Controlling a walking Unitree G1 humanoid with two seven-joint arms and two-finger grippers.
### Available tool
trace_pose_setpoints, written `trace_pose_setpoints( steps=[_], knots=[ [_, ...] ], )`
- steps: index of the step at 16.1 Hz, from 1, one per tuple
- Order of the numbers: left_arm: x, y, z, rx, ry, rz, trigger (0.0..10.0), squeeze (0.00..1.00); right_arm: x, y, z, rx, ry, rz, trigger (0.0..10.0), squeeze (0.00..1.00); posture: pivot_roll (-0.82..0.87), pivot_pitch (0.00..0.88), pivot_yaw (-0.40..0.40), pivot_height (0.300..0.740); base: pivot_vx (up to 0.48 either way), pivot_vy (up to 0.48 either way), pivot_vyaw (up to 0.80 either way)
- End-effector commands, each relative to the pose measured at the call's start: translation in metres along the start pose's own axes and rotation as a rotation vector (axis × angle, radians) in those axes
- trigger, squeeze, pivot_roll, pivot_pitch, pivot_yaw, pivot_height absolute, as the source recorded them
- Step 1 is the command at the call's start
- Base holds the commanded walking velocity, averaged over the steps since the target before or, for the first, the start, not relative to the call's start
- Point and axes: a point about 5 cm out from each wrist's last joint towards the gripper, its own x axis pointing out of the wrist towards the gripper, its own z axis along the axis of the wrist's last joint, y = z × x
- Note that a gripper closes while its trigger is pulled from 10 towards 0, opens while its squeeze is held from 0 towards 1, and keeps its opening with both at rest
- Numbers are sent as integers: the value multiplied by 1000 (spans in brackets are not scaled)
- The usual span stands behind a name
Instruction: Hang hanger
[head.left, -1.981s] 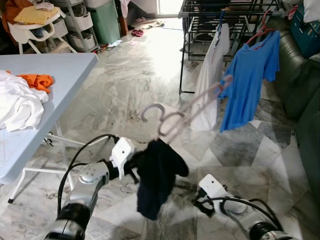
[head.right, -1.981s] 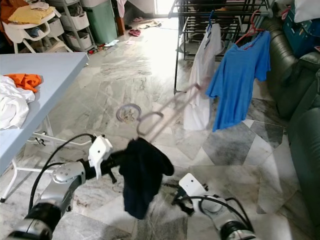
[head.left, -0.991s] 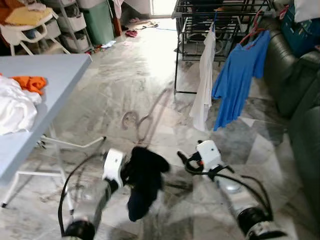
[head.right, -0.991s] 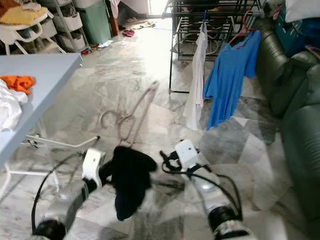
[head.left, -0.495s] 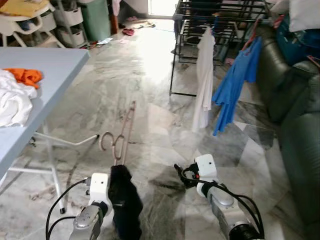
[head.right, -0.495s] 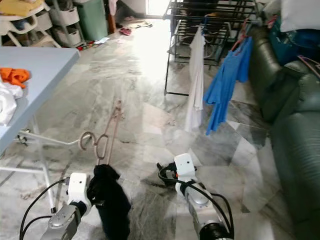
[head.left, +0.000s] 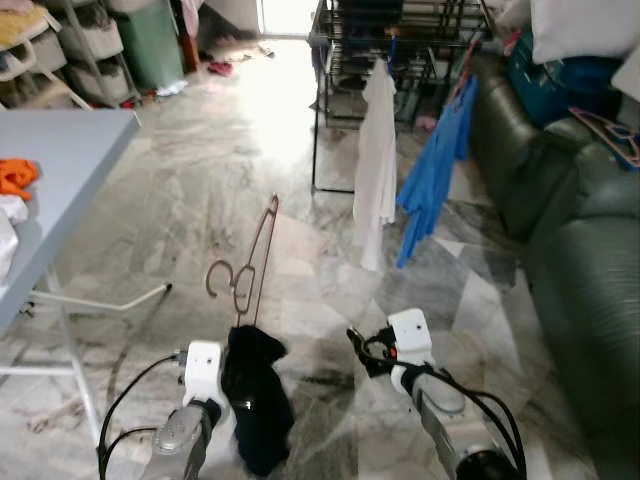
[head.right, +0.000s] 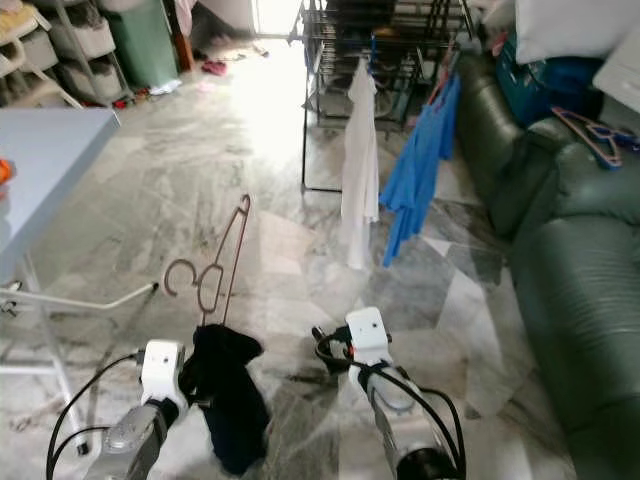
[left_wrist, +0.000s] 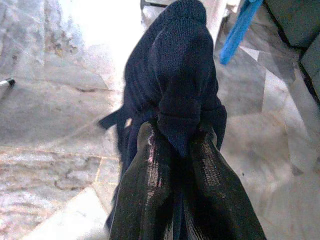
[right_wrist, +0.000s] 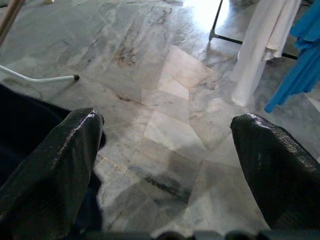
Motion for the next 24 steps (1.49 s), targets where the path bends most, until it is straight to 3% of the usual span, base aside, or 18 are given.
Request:
trace_pose_setpoints(
  steps=[1,8,15,19,24],
  knots=[
    [3,-1,8,12,-36,-15,10000,0,0,-2,3,-9,-4,-4,10000,0,-99,0,12,740,304,0,0],
    [4,-6,8,11,-36,-49,10000,0,-1,-1,2,-9,-3,-7,10000,0,-106,0,16,740,328,0,0],
    [3,-7,4,11,-26,-64,10000,0,-3,0,1,-3,-3,2,10000,0,-114,0,19,740,356,0,-727],
    [4,-6,-2,-30,27,-38,10000,0,-5,0,0,-7,-1,-1,10000,0,-119,0,20,740,0,0,-242],
    [2,-1,-2,-21,30,-36,10000,0,-5,3,-1,-5,0,2,10000,0,-121,0,30,740,0,0,0]
  ],
)
